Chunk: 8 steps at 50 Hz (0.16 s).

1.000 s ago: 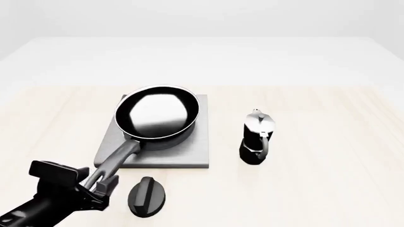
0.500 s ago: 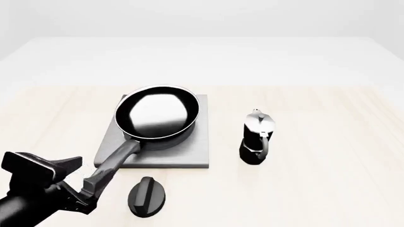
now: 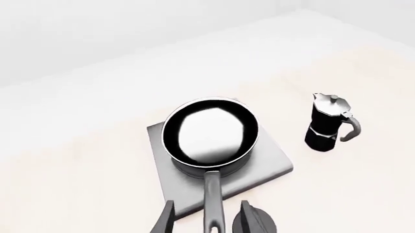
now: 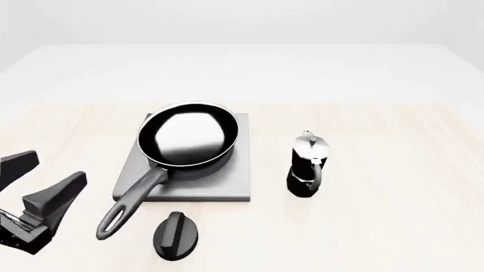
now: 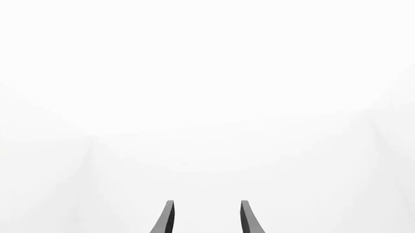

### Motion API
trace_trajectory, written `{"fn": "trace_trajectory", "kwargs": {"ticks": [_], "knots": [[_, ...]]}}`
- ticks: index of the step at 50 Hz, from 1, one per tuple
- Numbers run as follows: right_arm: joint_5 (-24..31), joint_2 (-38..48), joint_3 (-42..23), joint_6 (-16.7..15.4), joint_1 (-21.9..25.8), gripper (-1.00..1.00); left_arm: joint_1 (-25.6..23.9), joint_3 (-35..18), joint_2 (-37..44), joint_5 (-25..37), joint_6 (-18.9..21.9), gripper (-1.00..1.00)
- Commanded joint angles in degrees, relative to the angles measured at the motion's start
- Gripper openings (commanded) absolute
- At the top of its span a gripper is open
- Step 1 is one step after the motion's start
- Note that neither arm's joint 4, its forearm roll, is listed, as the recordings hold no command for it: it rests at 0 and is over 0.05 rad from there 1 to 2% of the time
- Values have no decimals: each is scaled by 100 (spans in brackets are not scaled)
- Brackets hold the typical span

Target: Put the frying pan on the stove.

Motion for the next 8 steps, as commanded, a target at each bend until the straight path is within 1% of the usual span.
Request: {"fn": "trace_trajectory", "kwargs": {"ticks": [1,8], "knots": [[-9,-2,-1,4,10,100,172,-844,-939,629,39,100],[3,-2,-12,4,24,100,370,-1241,-1547,833,-42,100]]}}
